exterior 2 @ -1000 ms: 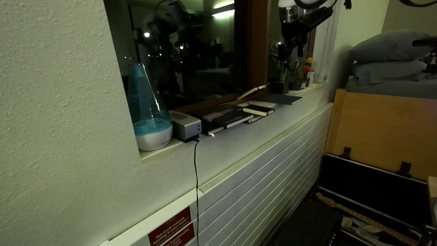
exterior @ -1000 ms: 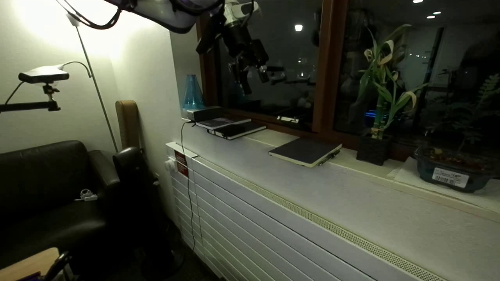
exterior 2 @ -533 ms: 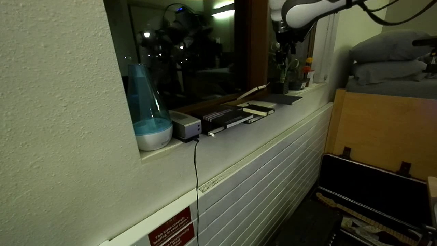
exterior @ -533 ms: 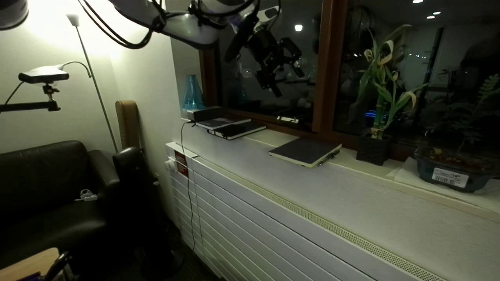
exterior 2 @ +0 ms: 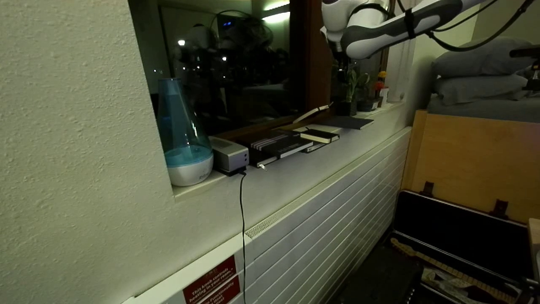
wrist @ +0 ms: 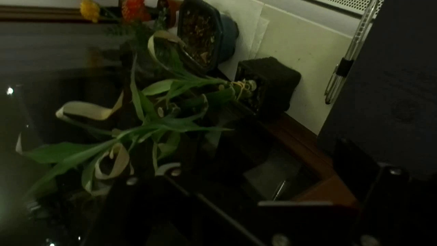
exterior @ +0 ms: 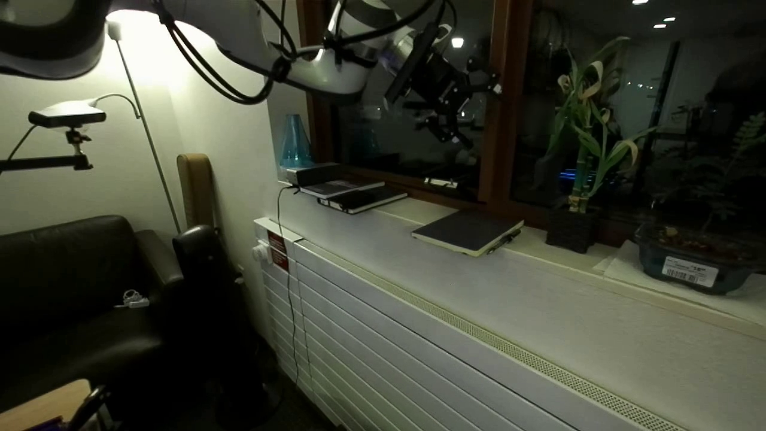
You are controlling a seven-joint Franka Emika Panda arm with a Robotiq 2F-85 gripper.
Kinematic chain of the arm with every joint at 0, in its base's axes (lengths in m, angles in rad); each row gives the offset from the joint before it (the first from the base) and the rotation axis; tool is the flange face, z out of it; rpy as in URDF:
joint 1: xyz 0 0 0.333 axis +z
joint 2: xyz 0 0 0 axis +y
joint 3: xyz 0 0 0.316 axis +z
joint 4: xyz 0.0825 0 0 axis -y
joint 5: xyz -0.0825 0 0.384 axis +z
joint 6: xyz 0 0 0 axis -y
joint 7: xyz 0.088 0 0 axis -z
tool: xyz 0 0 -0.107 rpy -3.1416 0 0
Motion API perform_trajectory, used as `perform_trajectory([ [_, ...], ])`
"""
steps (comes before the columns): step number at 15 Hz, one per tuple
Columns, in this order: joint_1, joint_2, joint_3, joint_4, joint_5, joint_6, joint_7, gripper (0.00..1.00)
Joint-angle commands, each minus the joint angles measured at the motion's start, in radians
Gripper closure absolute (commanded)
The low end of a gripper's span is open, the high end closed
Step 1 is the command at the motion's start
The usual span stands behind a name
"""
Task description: Remove the black book from on top of the books on the left and put it on the book on the right
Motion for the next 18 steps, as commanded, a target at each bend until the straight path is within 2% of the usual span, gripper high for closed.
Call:
perform_trajectory([
  [1, -0.001, -0.063, 0.018, -0.113, -0.075, 0.108, -0.095, 0.0],
  [6, -0.016, -0.104, 0.036, -0.218, -0.136, 0.228, -0.213, 0.0],
  [11, -0.035, -0.199, 0.05, -0.401, -0.157, 0.314, -0.352, 0.0],
  [16, -0.05, -0.344, 0.075, -0.595, -0.12, 0.404, -0.524, 0.0],
  [18, -0.053, -0.376, 0.089, -0.628, -0.075, 0.441, -0.615, 0.0],
])
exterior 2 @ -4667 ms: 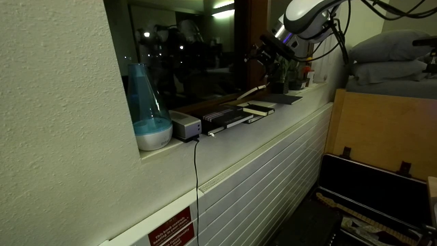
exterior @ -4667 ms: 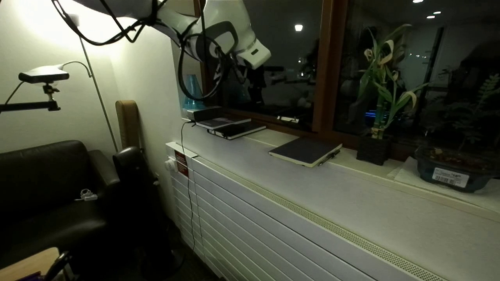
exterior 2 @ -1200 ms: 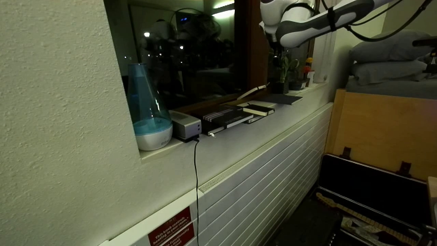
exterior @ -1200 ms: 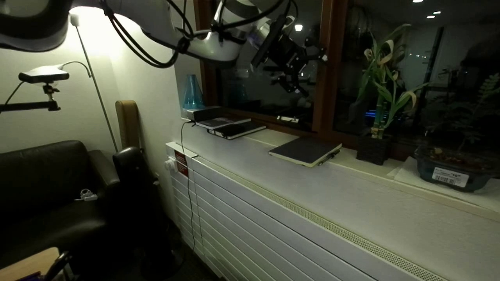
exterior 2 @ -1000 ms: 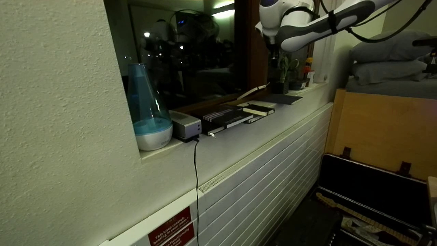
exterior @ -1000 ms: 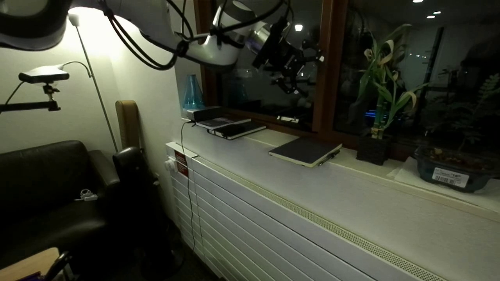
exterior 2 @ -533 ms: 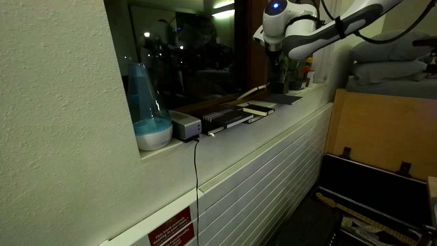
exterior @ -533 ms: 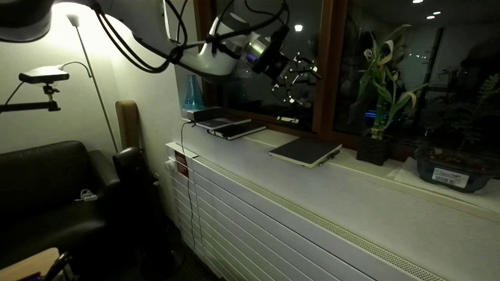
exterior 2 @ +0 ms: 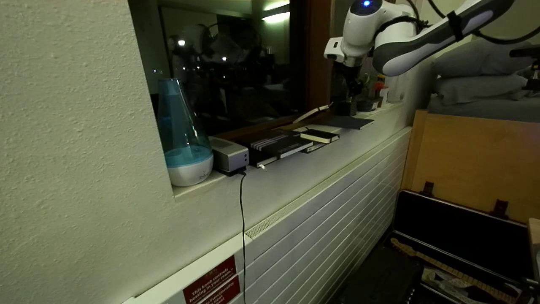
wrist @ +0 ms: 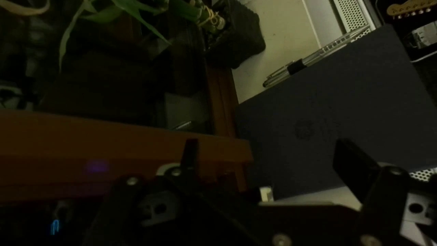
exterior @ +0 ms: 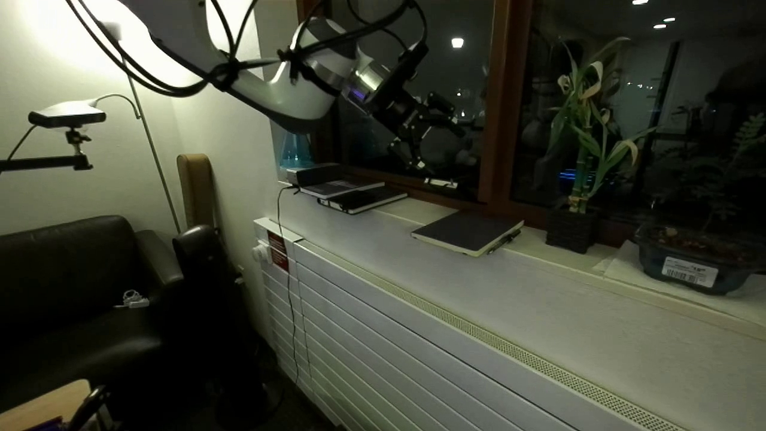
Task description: Remove the black book from on top of the books on the left and put it on the book on the right
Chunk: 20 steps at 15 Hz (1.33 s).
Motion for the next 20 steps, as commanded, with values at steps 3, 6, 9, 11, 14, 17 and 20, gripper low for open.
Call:
perform_trajectory([
  [3, -0.018, -0.092, 0.039, -0.083, 0.106, 0.063, -0.219, 0.0],
  [6, -0.012, -0.055, 0.047, -0.027, 0.165, 0.029, -0.266, 0.0],
  [9, -0.007, 0.003, 0.053, 0.043, 0.214, -0.007, -0.291, 0.0],
  [11, -0.003, 0.052, 0.057, 0.102, 0.235, -0.046, -0.287, 0.0],
  [14, 0.001, 0.143, 0.062, 0.209, 0.26, -0.108, -0.284, 0.0],
  [17, -0.002, 0.218, 0.067, 0.296, 0.288, -0.141, -0.299, 0.0],
  [20, -0.008, 0.284, 0.074, 0.373, 0.329, -0.16, -0.331, 0.0],
])
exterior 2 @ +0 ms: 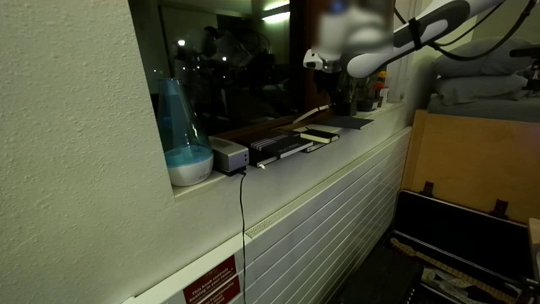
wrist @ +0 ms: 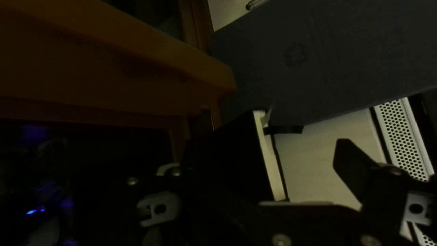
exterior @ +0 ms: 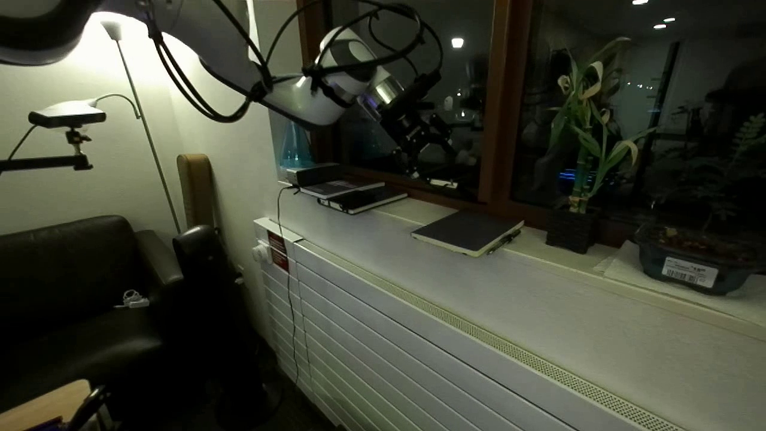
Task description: Remove the black book from on top of the books on the left and put it on the book on the right
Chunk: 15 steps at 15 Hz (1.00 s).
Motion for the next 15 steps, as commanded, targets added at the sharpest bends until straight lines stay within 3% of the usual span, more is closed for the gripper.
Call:
perform_trajectory([
  [1, -0.01, 0.081, 0.014, 0.116, 0.079, -0.048, -0.093, 0.0],
  [6, -0.01, 0.152, 0.016, 0.216, 0.174, -0.097, -0.163, 0.0],
  [7, -0.008, 0.163, 0.014, 0.235, 0.192, -0.111, -0.171, 0.25],
  [9, -0.005, 0.185, 0.007, 0.271, 0.218, -0.132, -0.186, 0.33],
  [15, -0.005, 0.238, -0.004, 0.36, 0.262, -0.185, -0.204, 0.73],
])
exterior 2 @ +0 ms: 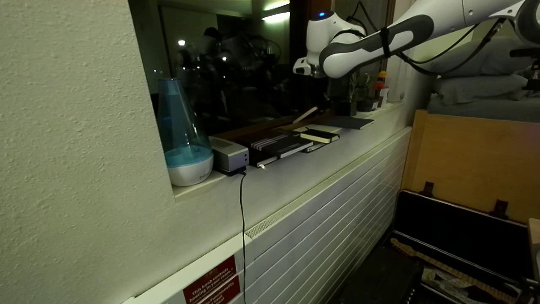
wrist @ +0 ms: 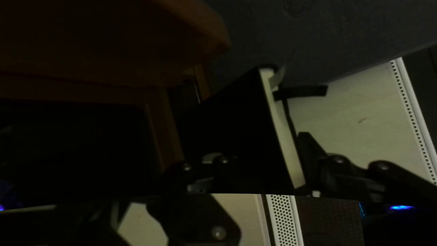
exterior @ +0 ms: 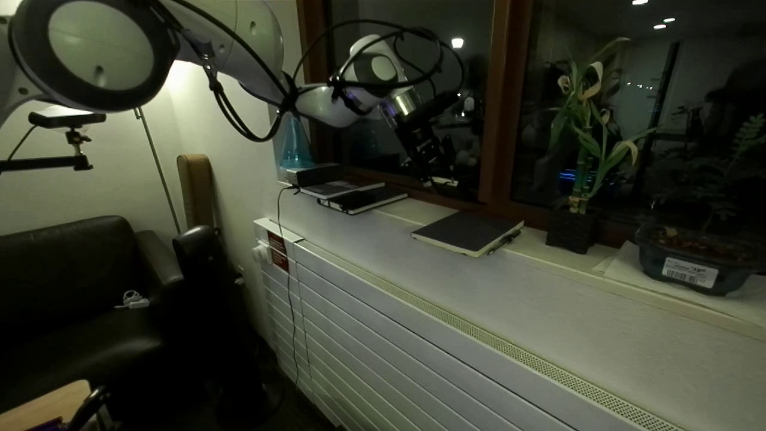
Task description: Remove the black book from on top of the books on the left and put it on the book on the right
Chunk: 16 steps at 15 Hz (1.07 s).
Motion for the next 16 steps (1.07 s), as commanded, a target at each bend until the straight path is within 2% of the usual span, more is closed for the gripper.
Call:
perform_trajectory([
  [1, -0.001, 0.035, -0.008, 0.074, 0.047, -0.058, -0.052, 0.79],
  [4, -0.001, 0.041, -0.013, 0.104, 0.057, -0.075, -0.035, 0.97],
  [5, -0.002, 0.041, -0.016, 0.109, 0.061, -0.076, -0.029, 0.94],
  [11, -0.003, 0.007, -0.035, 0.065, 0.057, -0.041, 0.0, 0.94],
  [16, -0.021, -0.062, -0.03, -0.041, 0.035, 0.0, 0.01, 0.94],
])
